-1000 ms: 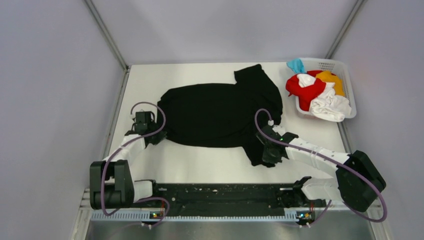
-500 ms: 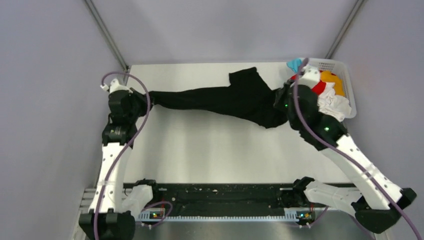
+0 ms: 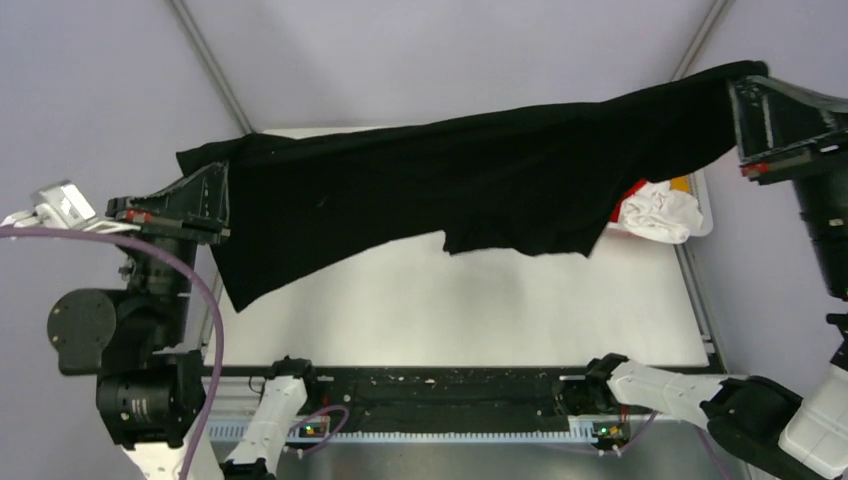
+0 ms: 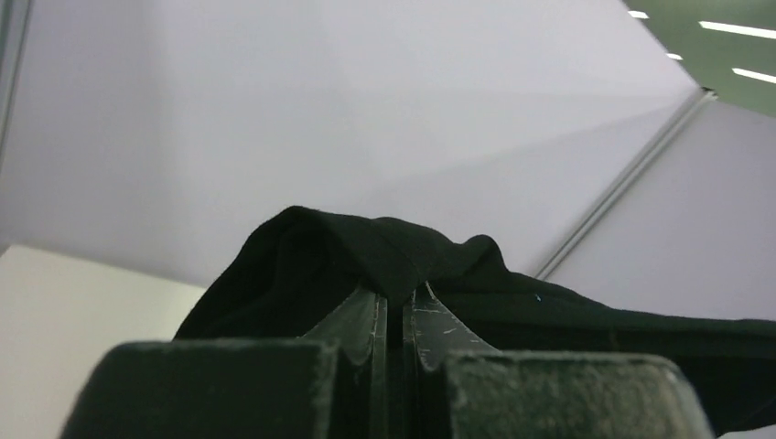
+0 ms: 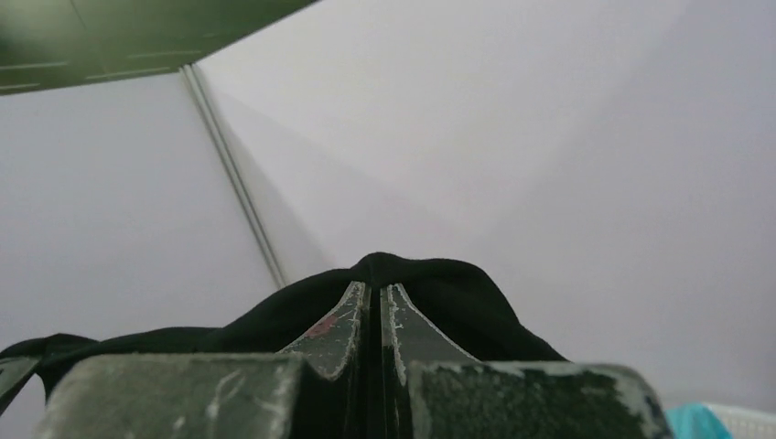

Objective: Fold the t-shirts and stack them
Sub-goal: Flatten out the tshirt

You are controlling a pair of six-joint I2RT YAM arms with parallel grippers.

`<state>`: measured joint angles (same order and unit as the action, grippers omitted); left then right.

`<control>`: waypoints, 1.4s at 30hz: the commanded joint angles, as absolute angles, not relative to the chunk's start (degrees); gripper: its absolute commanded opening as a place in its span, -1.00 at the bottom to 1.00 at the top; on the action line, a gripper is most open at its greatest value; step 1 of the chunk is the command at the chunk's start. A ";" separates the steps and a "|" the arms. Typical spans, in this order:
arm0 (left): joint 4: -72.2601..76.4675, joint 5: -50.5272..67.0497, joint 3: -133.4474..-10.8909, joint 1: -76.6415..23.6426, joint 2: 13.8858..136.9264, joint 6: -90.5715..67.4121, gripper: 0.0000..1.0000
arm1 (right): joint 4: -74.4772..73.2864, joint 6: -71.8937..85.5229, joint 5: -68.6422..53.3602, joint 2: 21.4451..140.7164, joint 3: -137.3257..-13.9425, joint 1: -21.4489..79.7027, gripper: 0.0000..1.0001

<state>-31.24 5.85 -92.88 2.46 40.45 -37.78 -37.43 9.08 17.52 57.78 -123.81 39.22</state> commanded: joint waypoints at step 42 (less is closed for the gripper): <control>-18.28 19.07 -79.17 2.94 103.60 -40.59 0.97 | -12.35 20.45 3.15 101.24 -75.17 19.77 0.97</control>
<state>-21.87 14.46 -78.08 4.34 102.76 -41.89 -15.94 13.93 14.09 108.09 -86.00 19.44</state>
